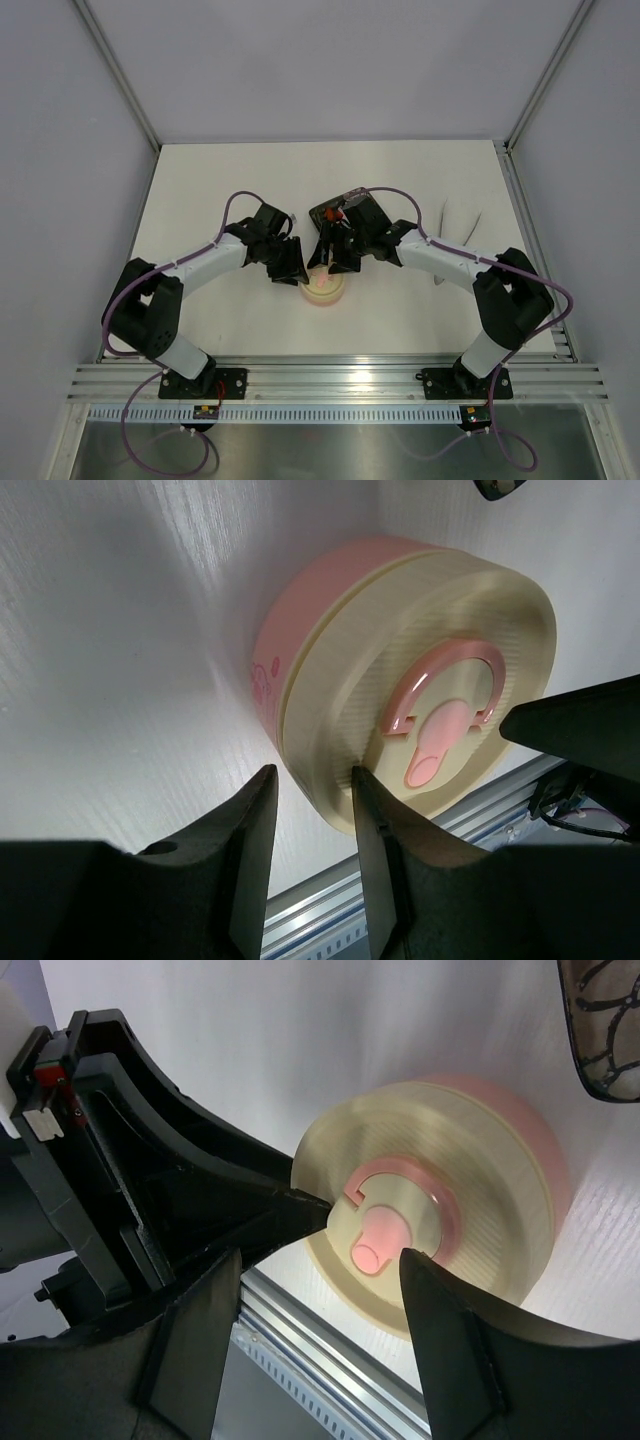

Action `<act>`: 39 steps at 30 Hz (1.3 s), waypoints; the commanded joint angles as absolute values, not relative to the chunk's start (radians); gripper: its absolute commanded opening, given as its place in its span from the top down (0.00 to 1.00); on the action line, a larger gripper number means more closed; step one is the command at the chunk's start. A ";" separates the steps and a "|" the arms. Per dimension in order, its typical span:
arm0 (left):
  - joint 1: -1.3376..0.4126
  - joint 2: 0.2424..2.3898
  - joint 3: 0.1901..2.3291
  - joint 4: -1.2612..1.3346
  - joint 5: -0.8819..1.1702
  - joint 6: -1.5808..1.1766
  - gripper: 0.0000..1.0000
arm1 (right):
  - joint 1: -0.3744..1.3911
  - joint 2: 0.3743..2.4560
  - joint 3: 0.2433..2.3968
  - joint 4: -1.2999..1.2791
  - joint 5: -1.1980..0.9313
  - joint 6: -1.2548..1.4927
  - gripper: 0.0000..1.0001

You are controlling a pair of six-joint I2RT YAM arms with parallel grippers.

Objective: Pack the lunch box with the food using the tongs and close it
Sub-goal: Screw the box lid onto the packing box.

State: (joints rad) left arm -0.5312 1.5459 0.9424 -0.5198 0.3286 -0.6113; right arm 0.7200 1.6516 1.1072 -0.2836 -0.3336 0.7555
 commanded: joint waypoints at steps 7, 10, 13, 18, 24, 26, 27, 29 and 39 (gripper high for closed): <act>-0.534 1.595 0.930 -0.526 0.284 -0.592 0.63 | 0.729 1.592 1.106 -0.325 -0.213 0.752 0.27; -0.535 1.595 0.931 -0.526 0.284 -0.592 0.63 | 0.729 1.618 1.124 -0.339 -0.184 0.747 0.25; -0.535 1.594 0.934 -0.529 0.281 -0.591 0.63 | 0.729 1.644 1.135 -0.337 -0.173 0.744 0.24; -0.535 1.592 0.937 -0.535 0.278 -0.587 0.63 | 0.729 1.675 1.132 -0.322 -0.172 0.745 0.23; -0.534 1.594 0.936 -0.532 0.278 -0.586 0.63 | 0.729 1.698 1.117 -0.258 -0.264 0.745 0.21; -0.535 1.595 0.937 -0.534 0.279 -0.584 0.63 | 0.729 1.698 1.106 -0.238 -0.294 0.750 0.21; -0.535 1.598 0.937 -0.534 0.279 -0.584 0.63 | 0.729 1.694 1.103 -0.215 -0.305 0.752 0.22; -0.534 1.598 0.940 -0.535 0.281 -0.583 0.63 | 0.729 1.680 1.092 -0.193 -0.330 0.756 0.22; -0.534 1.609 0.954 -0.538 0.279 -0.580 0.63 | 0.729 1.618 1.066 -0.146 -0.399 0.767 0.23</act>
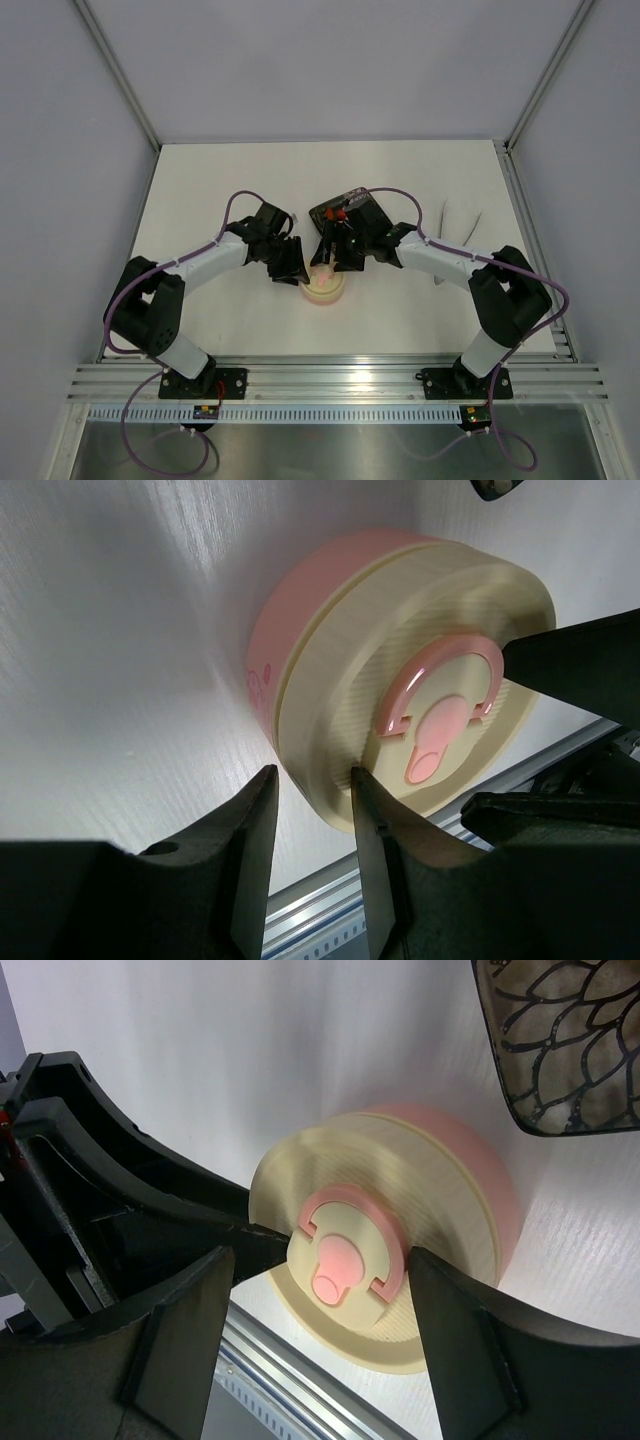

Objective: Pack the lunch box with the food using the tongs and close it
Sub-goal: Screw the box lid onto the packing box.

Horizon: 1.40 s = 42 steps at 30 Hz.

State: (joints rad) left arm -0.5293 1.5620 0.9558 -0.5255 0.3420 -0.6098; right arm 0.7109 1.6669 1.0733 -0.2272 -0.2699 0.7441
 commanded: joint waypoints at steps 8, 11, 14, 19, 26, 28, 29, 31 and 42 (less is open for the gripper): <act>-0.534 1.617 0.956 -0.538 0.278 -0.580 0.63 | 0.735 1.579 1.042 -0.133 -0.422 0.773 0.24; -0.534 1.620 0.957 -0.538 0.278 -0.578 0.63 | 0.736 1.569 1.039 -0.135 -0.426 0.770 0.24; -0.534 1.624 0.957 -0.538 0.278 -0.578 0.63 | 0.739 1.566 1.037 -0.133 -0.436 0.767 0.24; -0.534 1.631 0.957 -0.537 0.276 -0.580 0.63 | 0.744 1.562 1.039 -0.121 -0.445 0.765 0.24; -0.535 1.629 0.959 -0.540 0.275 -0.577 0.63 | 0.747 1.536 1.040 -0.155 -0.422 0.749 0.25; -0.534 1.631 0.960 -0.540 0.275 -0.578 0.63 | 0.749 1.528 1.043 -0.172 -0.402 0.735 0.26; -0.534 1.631 0.962 -0.541 0.275 -0.577 0.63 | 0.750 1.520 1.048 -0.205 -0.390 0.710 0.27; -0.534 1.629 0.965 -0.545 0.276 -0.578 0.63 | 0.752 1.514 1.066 -0.276 -0.333 0.677 0.28; -0.535 1.615 0.982 -0.566 0.264 -0.569 0.63 | 0.784 1.554 1.232 -0.554 -0.141 0.278 0.33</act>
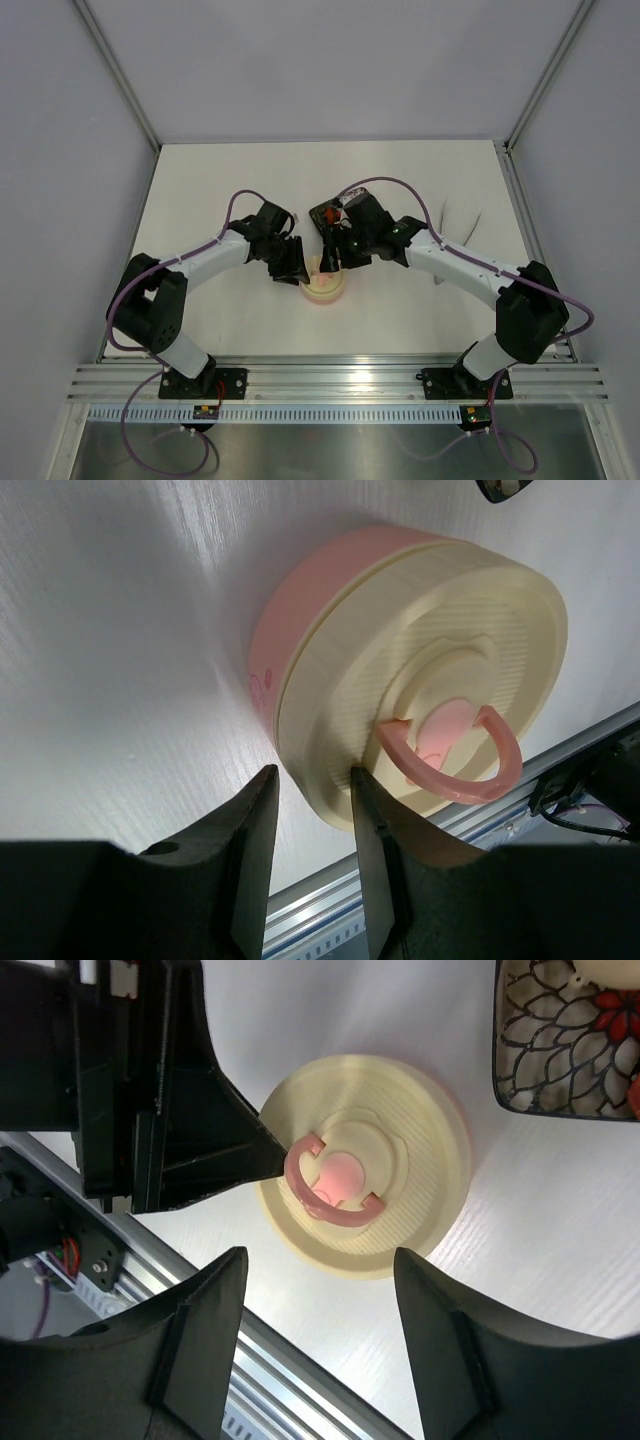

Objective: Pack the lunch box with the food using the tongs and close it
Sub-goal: Screw the box lid onto the packing box.

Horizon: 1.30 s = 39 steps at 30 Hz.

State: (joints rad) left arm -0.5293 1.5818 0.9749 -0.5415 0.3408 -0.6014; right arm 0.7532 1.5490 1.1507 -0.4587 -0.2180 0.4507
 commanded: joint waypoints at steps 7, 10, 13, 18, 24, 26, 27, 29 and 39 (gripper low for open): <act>-0.535 1.617 0.992 -0.577 0.261 -0.565 0.63 | 0.844 1.632 1.301 -0.601 -0.120 0.068 0.34; -0.535 1.617 0.996 -0.581 0.259 -0.563 0.63 | 0.861 1.676 1.327 -0.612 -0.120 0.035 0.34; -0.535 1.618 0.997 -0.583 0.258 -0.560 0.63 | 0.864 1.718 1.344 -0.604 -0.114 0.020 0.37; -0.534 1.618 0.996 -0.581 0.259 -0.558 0.63 | 0.867 1.744 1.344 -0.554 -0.101 0.034 0.44; -0.534 1.623 0.991 -0.578 0.261 -0.558 0.63 | 0.867 1.773 1.345 -0.515 -0.106 0.054 0.62; -0.535 1.623 0.991 -0.577 0.262 -0.557 0.63 | 0.867 1.778 1.344 -0.508 -0.106 0.063 0.68; -0.535 1.623 0.988 -0.577 0.264 -0.558 0.63 | 0.867 1.779 1.339 -0.500 -0.107 0.067 0.71; -0.535 1.623 0.986 -0.574 0.264 -0.558 0.63 | 0.867 1.776 1.327 -0.492 -0.106 0.084 0.82; -0.534 1.572 0.965 -0.563 0.265 -0.578 0.62 | 0.867 1.729 1.197 -0.362 -0.005 0.262 1.00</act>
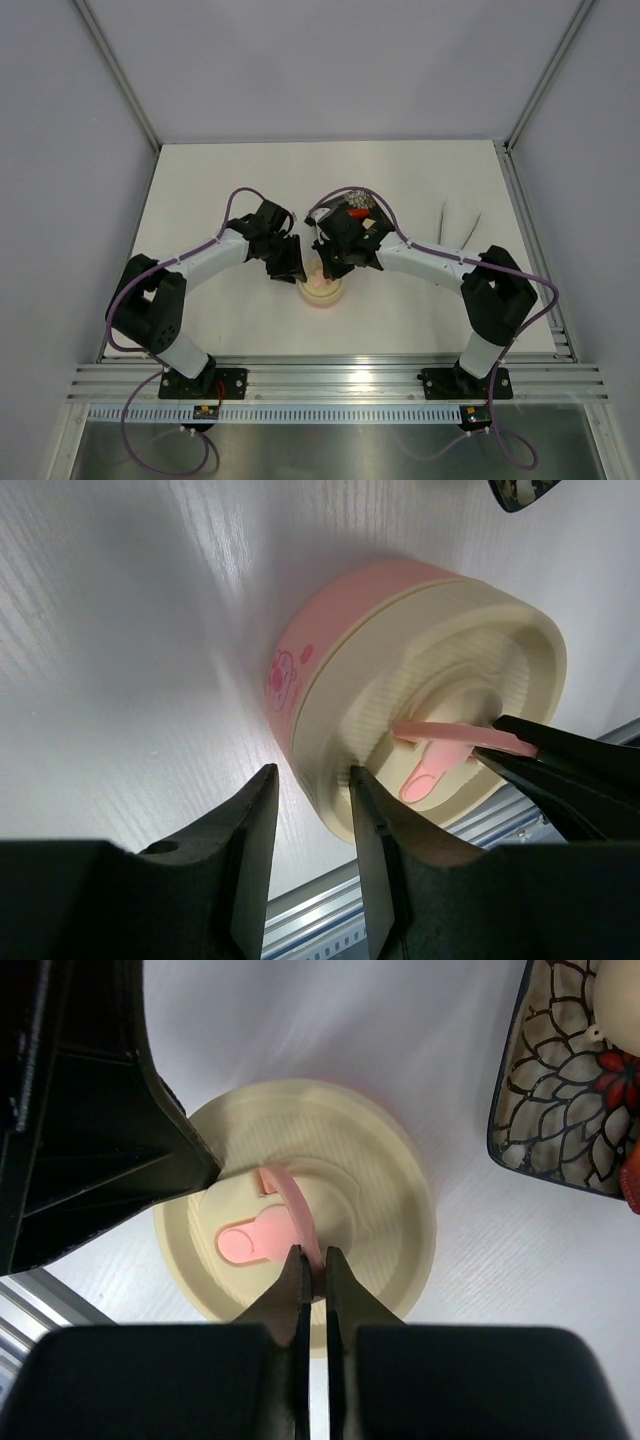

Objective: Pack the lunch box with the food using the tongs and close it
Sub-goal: Screw the box lid onto the packing box.

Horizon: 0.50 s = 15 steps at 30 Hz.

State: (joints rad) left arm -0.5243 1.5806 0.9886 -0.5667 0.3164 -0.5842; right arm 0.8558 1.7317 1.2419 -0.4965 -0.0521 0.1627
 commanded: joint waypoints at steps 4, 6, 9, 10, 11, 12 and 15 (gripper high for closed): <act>-0.535 1.522 0.960 -0.557 0.265 -0.589 0.62 | 0.870 1.695 1.138 -0.275 0.041 0.304 1.00; -0.532 1.499 0.962 -0.557 0.268 -0.592 0.62 | 0.877 1.669 1.115 -0.250 0.083 0.310 1.00; -0.534 1.473 0.963 -0.555 0.270 -0.595 0.62 | 0.891 1.638 1.106 -0.238 0.142 0.296 1.00; -0.532 1.467 0.965 -0.552 0.270 -0.595 0.62 | 0.906 1.631 1.106 -0.236 0.161 0.290 1.00; -0.532 1.460 0.965 -0.552 0.268 -0.597 0.62 | 0.914 1.623 1.108 -0.233 0.190 0.282 1.00; -0.534 1.448 0.965 -0.551 0.271 -0.597 0.62 | 0.922 1.614 1.109 -0.232 0.207 0.272 1.00; -0.532 1.433 0.968 -0.552 0.276 -0.600 0.61 | 0.942 1.621 1.127 -0.254 0.233 0.261 1.00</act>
